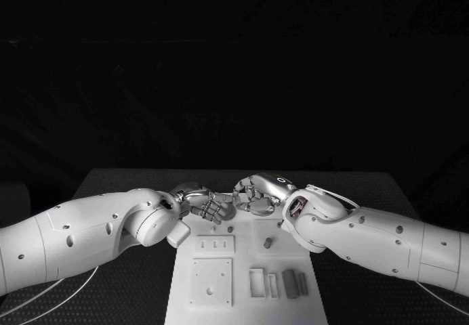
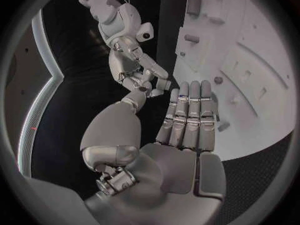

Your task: Assemble the parts on the task board

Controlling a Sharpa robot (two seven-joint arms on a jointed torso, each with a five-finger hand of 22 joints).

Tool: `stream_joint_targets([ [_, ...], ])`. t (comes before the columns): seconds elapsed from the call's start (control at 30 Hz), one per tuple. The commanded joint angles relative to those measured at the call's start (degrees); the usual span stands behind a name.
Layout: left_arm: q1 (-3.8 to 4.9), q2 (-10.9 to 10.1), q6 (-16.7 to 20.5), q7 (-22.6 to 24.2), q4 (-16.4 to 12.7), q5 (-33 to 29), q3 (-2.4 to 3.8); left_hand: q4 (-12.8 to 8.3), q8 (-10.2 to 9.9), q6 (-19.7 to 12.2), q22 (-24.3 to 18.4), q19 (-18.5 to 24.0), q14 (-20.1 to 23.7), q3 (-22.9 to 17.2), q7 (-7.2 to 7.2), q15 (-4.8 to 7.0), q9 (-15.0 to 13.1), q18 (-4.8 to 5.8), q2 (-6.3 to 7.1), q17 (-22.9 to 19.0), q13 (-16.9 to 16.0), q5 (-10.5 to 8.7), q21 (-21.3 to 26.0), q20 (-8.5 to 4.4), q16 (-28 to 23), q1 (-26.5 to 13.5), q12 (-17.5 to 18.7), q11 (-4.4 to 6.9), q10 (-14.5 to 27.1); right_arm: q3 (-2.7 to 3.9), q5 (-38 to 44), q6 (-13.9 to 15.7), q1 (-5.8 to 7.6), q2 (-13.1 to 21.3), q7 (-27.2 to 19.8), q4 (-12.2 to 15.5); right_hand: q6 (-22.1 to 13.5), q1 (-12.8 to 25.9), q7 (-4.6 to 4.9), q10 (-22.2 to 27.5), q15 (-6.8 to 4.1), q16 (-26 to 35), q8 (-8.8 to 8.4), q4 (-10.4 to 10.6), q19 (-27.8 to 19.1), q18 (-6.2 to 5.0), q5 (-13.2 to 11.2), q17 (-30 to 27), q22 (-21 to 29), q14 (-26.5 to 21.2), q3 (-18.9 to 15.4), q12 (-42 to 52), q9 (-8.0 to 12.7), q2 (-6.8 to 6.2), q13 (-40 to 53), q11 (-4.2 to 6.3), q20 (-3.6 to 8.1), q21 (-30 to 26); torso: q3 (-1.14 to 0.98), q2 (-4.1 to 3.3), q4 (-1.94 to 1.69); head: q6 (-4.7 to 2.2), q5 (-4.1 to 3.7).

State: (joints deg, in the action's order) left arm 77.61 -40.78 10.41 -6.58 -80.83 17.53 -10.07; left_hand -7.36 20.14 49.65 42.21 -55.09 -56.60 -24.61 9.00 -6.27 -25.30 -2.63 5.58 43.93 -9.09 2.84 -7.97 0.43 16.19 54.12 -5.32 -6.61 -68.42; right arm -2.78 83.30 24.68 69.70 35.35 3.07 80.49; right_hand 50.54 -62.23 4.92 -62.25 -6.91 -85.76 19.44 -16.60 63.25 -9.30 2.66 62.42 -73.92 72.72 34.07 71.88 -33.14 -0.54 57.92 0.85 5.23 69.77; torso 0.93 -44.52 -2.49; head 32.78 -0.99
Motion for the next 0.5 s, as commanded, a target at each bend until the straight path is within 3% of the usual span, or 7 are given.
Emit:
stream_joint_targets([
  [0.03, 0.02, 0.33, -2.41, -0.30, -0.14, 2.10, 0.01, 0.26, 0.16, 0.59, 0.09, 0.00, -0.10, 0.25, -0.04, 0.10, 0.00, -0.44, -0.40, 0.13, -0.10, -0.02, 0.17, 0.06, -0.13, -0.39, -0.04, 0.08, -0.38, 0.03, 0.97, -0.55, 0.02, -0.63, 0.38, -0.20, 8.13, -0.47, 0.11, 0.08, -0.27, -0.13, 0.22, -0.08, 0.21, -5.70, 0.07, -0.03, 0.01, 0.32, -0.32, 0.11, -0.11, -0.06, 0.03, 0.45, 0.31, 0.23, 0.02, -0.06, -0.04, 0.07, -0.21],
  [0.5, 0.03, 0.56, -2.22, 0.27, -0.04, 2.13, 0.02, 0.39, 0.17, 0.93, 0.23, -0.17, -0.31, 0.32, -0.19, 0.22, 0.05, -0.48, -0.70, 0.40, -0.26, -0.01, 0.15, -0.03, -0.06, -0.56, -0.05, 0.22, -0.62, 0.02, 1.05, -1.39, 0.03, -2.18, 0.04, -0.45, 8.10, -0.47, 0.11, 0.01, -0.29, -0.06, 0.21, -0.08, 0.25, -5.70, 0.07, -0.20, 0.04, 0.30, -0.35, 0.05, -0.15, -0.04, 0.01, 0.46, 0.35, 0.20, 0.02, -0.06, -0.06, 0.30, -0.19],
])
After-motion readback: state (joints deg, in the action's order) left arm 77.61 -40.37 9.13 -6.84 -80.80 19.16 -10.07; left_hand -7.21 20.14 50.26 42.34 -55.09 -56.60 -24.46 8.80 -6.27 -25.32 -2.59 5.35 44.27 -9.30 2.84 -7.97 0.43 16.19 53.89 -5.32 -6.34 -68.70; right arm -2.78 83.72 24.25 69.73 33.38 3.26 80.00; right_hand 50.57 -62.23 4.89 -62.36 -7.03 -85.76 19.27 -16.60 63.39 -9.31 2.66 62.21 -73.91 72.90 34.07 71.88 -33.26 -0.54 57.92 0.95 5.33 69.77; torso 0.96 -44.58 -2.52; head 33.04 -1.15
